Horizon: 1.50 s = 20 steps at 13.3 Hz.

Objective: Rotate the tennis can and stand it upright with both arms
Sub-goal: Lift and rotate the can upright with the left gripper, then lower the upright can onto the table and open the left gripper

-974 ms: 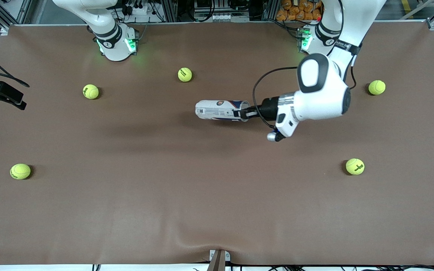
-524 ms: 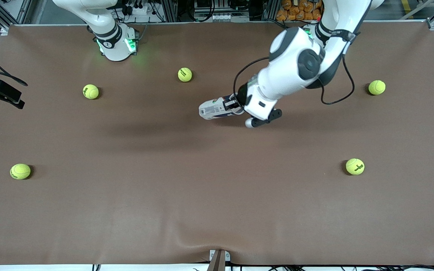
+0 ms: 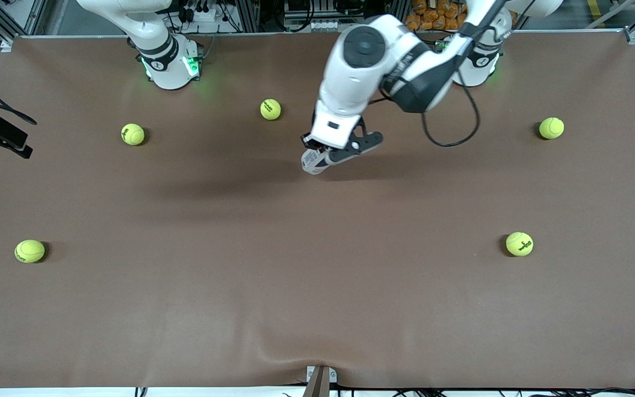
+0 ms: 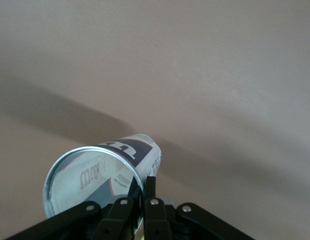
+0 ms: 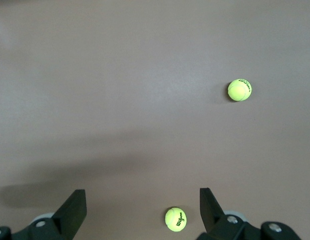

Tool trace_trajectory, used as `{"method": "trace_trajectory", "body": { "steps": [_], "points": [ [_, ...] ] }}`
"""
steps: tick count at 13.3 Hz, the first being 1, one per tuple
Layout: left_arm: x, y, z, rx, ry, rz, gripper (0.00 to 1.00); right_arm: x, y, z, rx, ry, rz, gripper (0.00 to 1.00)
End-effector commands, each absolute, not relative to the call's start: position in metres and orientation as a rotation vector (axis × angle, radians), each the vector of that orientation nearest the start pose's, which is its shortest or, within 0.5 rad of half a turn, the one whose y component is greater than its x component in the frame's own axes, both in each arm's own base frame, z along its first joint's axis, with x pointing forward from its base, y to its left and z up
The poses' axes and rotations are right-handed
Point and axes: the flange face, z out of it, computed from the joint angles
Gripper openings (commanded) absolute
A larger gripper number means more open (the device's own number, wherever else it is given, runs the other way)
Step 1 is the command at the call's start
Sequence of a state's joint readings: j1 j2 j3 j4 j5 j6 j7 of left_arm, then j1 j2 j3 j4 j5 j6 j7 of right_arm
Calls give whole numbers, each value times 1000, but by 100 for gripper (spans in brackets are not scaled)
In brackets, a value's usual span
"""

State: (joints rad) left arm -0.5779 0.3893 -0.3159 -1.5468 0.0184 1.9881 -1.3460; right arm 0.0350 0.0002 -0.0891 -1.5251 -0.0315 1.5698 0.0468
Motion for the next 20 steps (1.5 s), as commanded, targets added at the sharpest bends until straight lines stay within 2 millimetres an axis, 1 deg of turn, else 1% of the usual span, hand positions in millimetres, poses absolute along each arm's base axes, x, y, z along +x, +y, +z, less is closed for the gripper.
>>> {"method": "trace_trajectory", "body": {
  "steps": [1, 2, 3, 4, 5, 6, 7, 8, 9, 11, 12, 14, 20],
  "points": [
    [449, -535, 430, -3079, -749, 46, 0, 548, -40, 653, -3143, 196, -84, 100],
    [445, -539, 428, -3066, -721, 2, 0, 549, -41, 654, -3143, 196, -92, 100],
    [442, -545, 418, -3035, -727, -29, 0, 550, -40, 653, -3144, 194, -96, 100],
    [439, -557, 415, -3026, -764, -48, 0, 552, -40, 653, -3143, 193, -108, 100],
    [437, -566, 408, -3008, -763, -60, 0, 553, -39, 652, -3143, 193, -109, 100],
    [434, -571, 402, -2991, -757, -87, 0, 554, -39, 651, -3142, 193, -113, 100],
    [432, -574, 390, -2963, -759, -112, 0, 556, -40, 651, -3141, 195, -130, 100],
    [432, -576, 387, -2944, -784, -148, 0, 556, -39, 651, -3141, 193, -133, 100],
    [426, -582, 389, -2946, -768, -173, 0, 556, -40, 651, -3141, 195, -133, 100],
    [422, -587, 369, -2920, -770, -167, 0, 555, -40, 652, -3141, 196, -128, 100],
    [418, -594, 365, -2922, -784, -171, 0, 555, -39, 652, -3141, 196, -123, 100],
    [418, -597, 365, -2931, -788, -173, 0, 554, -39, 651, -3141, 196, -118, 100],
    [418, -597, 361, -2927, -781, -176, 1, 556, -39, 651, -3142, 196, -128, 100]
  ]
}}
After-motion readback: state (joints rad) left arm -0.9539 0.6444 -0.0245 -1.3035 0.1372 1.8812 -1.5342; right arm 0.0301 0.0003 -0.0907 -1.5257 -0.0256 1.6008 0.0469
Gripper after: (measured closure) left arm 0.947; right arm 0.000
